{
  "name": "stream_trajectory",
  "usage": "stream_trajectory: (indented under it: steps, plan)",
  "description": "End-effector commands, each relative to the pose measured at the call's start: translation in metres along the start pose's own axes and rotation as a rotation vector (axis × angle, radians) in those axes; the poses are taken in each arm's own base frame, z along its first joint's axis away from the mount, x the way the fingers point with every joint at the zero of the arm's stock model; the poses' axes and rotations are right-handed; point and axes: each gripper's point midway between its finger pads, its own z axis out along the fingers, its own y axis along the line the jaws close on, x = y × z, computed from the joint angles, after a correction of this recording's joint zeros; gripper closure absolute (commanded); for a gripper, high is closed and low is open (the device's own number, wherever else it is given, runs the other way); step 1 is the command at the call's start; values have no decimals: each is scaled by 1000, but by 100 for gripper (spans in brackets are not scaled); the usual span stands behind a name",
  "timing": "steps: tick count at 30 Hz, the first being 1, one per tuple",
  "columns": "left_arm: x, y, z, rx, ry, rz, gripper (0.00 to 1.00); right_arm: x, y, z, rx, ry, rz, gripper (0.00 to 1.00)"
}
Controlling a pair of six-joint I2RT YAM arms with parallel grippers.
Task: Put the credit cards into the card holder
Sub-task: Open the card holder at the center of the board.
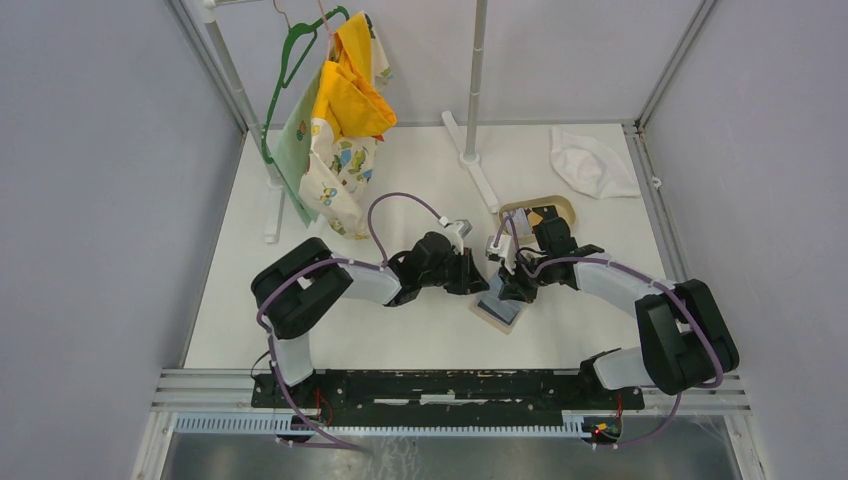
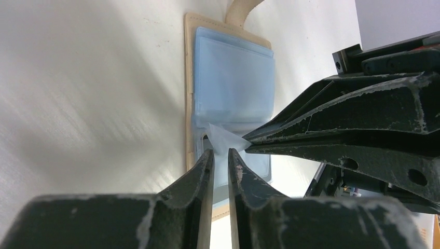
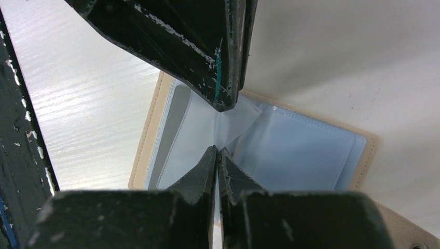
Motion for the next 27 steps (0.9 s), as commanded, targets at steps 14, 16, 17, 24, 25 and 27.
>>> stream_trajectory:
  steps: [14, 16, 17, 24, 25, 27]
  plan:
    - [-13, -23, 5, 85, -12, -44, 98, -25, -8, -7, 1, -78, -25, 78]
    - [-13, -26, 5, 94, -14, -54, 98, -27, -8, -8, 5, -82, -26, 65]
    - [-13, -26, 5, 98, -13, -62, 98, -28, -9, -10, 11, -86, -31, 58]
    - [-15, -38, 11, 177, -5, -184, 98, -48, -22, -37, 142, -133, -180, 33]
    - [-15, -40, 12, 191, -3, -208, 98, -50, -21, -39, 154, -146, -209, 30]
    - [-16, -42, 16, 214, 0, -257, 98, -57, -15, -43, 157, -179, -270, 22]
